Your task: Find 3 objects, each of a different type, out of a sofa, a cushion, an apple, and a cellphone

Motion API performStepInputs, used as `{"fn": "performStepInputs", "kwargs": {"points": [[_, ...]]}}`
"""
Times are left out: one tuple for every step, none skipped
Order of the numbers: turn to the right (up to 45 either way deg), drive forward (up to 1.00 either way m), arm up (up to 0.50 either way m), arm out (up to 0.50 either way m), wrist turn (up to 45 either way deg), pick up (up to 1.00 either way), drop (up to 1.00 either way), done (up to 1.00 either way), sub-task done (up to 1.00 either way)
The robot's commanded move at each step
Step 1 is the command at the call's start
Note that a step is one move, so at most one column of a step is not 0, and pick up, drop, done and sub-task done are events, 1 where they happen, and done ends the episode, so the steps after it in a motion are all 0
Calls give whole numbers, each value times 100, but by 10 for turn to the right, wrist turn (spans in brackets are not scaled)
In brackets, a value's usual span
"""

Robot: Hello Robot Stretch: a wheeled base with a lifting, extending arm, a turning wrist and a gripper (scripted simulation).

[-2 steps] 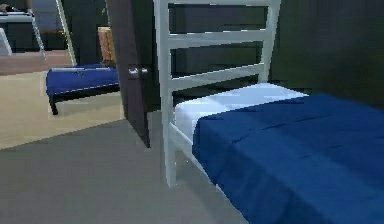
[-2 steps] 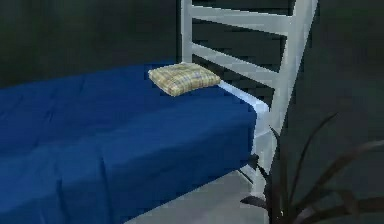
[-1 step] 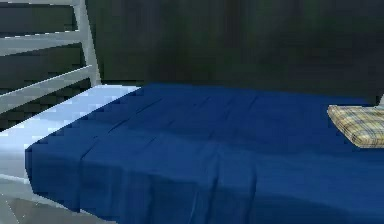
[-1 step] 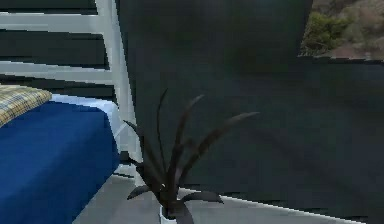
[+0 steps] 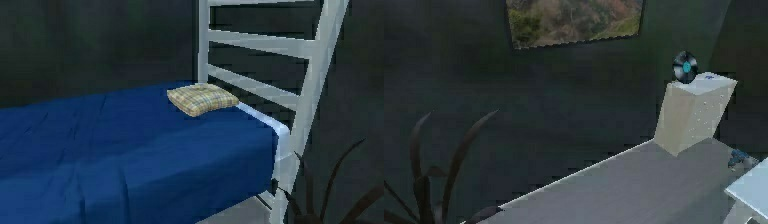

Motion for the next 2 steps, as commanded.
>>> {"fn": "performStepInputs", "kwargs": {"points": [[0, 0, 0, 0, 0, 0, 0, 0, 100], [-450, 0, 0, 0, 0, 0, 0, 0, 0]]}}
